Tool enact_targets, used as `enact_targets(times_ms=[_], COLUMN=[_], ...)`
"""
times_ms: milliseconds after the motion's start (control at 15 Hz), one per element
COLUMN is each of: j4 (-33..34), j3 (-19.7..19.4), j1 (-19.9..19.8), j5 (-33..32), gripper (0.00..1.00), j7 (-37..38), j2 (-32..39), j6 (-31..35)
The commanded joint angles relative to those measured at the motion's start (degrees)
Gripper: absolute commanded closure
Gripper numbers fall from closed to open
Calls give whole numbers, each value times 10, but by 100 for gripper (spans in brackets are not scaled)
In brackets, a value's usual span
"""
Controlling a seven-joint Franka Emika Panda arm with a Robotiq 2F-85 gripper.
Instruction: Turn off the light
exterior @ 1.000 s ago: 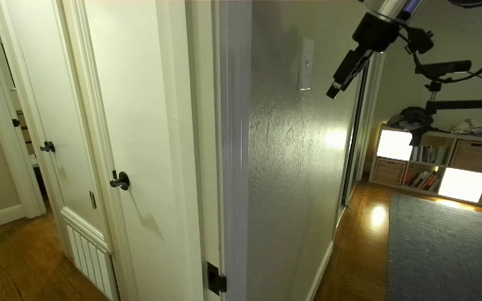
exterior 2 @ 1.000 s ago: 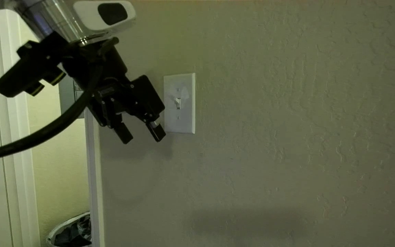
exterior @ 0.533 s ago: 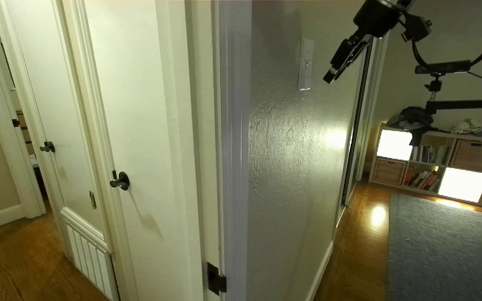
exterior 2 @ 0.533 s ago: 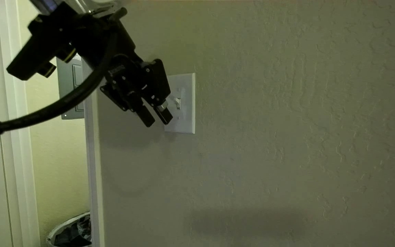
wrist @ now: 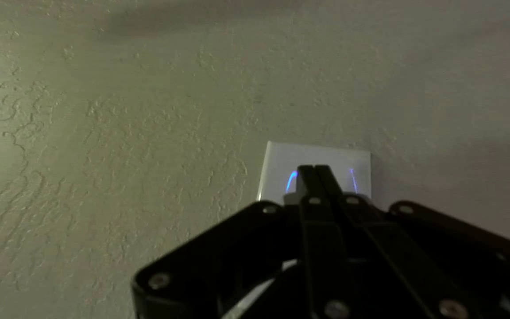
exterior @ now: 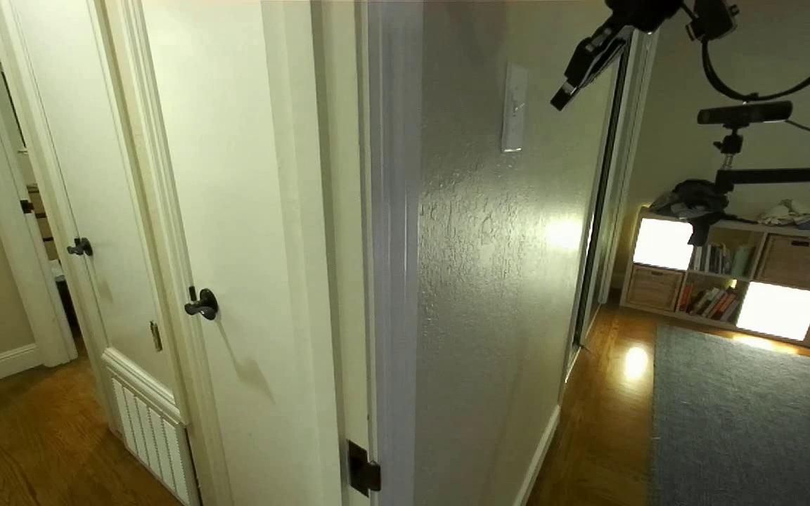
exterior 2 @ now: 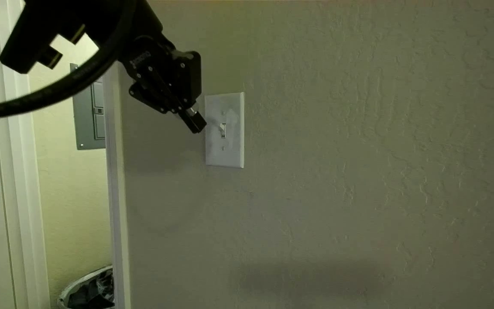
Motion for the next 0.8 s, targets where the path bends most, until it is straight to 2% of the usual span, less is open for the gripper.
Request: enact_targets(times_ms=[0, 733], j4=[-2, 26], j3=[2, -6], j1=[-8, 14], j5=[-8, 38], gripper=[95, 95], j7=[3, -20], j2=[-15, 21], j6=[21, 70])
